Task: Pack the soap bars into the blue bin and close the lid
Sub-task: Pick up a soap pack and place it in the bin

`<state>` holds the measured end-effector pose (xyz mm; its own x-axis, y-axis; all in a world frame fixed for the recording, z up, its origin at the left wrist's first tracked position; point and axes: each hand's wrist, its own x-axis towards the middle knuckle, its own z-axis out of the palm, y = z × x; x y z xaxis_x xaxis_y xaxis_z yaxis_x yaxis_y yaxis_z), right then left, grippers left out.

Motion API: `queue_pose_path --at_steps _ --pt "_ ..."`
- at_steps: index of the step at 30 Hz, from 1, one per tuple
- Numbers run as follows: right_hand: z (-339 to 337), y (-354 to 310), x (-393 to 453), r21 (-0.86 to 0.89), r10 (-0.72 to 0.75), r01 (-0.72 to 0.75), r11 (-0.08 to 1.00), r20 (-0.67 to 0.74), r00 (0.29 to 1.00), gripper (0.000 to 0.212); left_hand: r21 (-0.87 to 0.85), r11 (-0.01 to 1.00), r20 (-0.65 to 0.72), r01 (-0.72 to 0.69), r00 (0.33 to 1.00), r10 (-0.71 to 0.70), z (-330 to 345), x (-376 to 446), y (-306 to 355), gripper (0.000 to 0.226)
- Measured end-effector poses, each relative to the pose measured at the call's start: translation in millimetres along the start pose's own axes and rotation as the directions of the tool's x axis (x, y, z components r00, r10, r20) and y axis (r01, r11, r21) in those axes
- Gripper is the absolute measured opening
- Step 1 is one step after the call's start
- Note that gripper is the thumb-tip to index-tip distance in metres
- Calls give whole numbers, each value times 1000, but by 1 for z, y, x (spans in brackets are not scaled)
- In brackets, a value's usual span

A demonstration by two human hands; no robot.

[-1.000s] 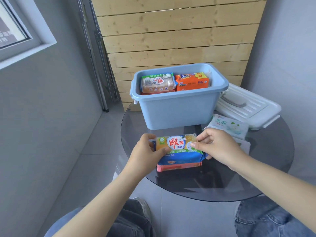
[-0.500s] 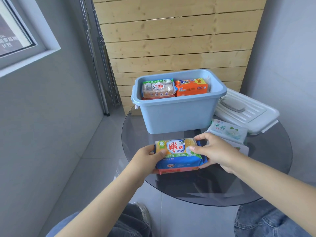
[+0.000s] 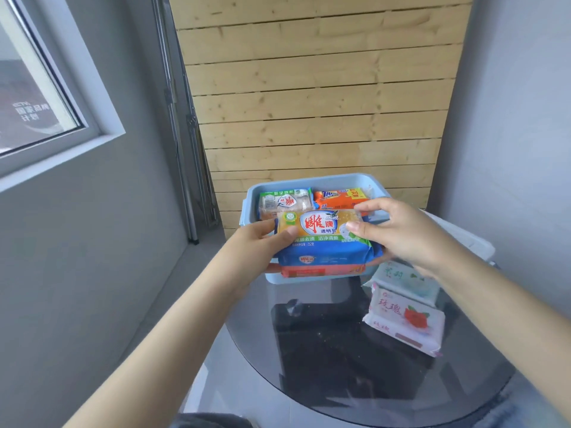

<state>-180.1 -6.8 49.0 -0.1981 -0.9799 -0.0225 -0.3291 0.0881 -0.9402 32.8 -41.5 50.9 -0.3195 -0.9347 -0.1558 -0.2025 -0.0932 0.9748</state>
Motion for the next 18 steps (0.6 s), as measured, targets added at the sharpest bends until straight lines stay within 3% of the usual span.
queue_pose_path --at_steps 6,9,12,18 --pt "-14 -27 46 87 -29 36 996 -77 997 31 33 998 -16 -46 999 46 5 46 43 26" --pt "-10 -28 70 5 -44 45 999 -123 991 36 64 998 -54 1 999 2 3 69 49 29" --pt "-1 -29 94 28 -30 33 999 -96 995 38 97 995 -86 13 996 -5 -6 91 47 28" --pt "23 -11 130 9 98 -98 995 23 995 41 418 907 -110 47 994 -1 -30 119 32 41"
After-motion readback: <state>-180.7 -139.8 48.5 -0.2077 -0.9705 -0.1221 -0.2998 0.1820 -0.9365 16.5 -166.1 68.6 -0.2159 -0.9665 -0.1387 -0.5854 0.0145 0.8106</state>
